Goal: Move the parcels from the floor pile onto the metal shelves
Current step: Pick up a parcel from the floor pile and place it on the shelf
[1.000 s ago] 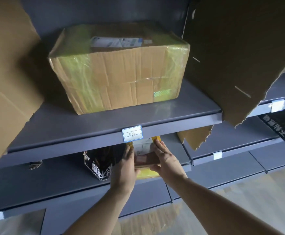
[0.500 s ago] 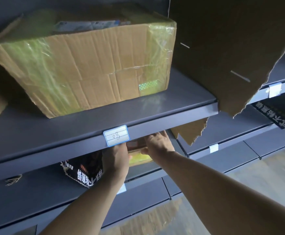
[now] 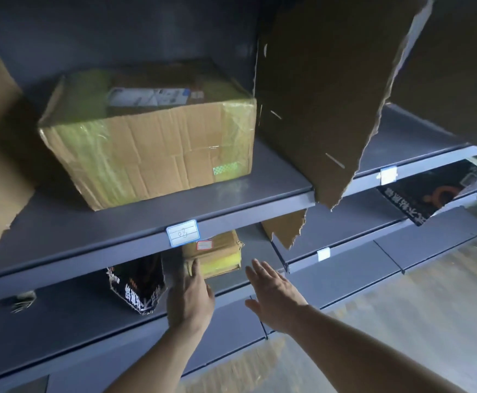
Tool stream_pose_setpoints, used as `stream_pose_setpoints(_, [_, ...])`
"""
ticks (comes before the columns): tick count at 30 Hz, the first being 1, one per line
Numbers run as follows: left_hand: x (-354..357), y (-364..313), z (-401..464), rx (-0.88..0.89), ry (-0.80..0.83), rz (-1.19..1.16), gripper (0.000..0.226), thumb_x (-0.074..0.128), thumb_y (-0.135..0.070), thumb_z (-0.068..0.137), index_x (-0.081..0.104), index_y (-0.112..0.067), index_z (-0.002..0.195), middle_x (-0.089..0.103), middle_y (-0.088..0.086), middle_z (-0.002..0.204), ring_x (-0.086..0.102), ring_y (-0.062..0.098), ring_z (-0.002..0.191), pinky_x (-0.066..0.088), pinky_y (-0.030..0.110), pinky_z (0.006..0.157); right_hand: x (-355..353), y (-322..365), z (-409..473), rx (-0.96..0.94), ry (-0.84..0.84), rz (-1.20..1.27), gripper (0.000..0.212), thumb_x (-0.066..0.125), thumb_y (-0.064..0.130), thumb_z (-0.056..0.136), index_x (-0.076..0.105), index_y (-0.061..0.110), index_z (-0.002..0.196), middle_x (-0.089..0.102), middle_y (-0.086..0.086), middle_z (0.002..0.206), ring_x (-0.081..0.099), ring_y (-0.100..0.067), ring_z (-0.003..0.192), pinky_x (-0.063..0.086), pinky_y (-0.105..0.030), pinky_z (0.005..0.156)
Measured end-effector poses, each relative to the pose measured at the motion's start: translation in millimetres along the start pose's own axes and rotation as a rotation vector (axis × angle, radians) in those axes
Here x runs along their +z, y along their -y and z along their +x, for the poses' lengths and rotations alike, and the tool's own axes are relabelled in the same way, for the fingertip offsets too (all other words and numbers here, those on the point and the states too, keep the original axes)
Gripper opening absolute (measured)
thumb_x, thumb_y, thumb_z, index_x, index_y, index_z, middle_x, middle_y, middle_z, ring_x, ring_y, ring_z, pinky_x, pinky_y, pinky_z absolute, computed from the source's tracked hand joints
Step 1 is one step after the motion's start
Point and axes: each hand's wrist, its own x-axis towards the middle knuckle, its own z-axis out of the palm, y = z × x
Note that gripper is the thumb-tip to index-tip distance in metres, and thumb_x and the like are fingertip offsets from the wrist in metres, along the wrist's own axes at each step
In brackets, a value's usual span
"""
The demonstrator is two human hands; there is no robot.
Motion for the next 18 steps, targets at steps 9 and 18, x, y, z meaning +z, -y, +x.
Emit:
stream_pose_setpoints(9, [-26,-125,-69,0.411,0.433,0.054,0.025,0.048,-0.025,0.097,0.064,-0.015,0.114,0.064,0.006,0.119,0.062,0.026,0.109,0.048,0.030,0.088,-50,-63,-117,0.231,-0.006,0.102,0.065,0.044,0.040,0.102,0.013,0.025,0.157,0.024,-0.001,0.161,0.037,-0.027,0.140,0.038,-0.039,0.108])
stream_pose_setpoints(18, [-70,-322,-154,0.846,0.440,0.233,0.034,0.045,-0.026,0.099,0.057,-0.018,0.130,0.058,0.009,0.130,0.057,0.032,0.118,0.049,0.038,0.097,-106,-196,-261,0.611,-0.226,0.242,0.056,0.045,0.043,0.100,0.031,0.018,0.148,0.047,-0.011,0.142,0.047,-0.033,0.127,0.045,-0.041,0.097])
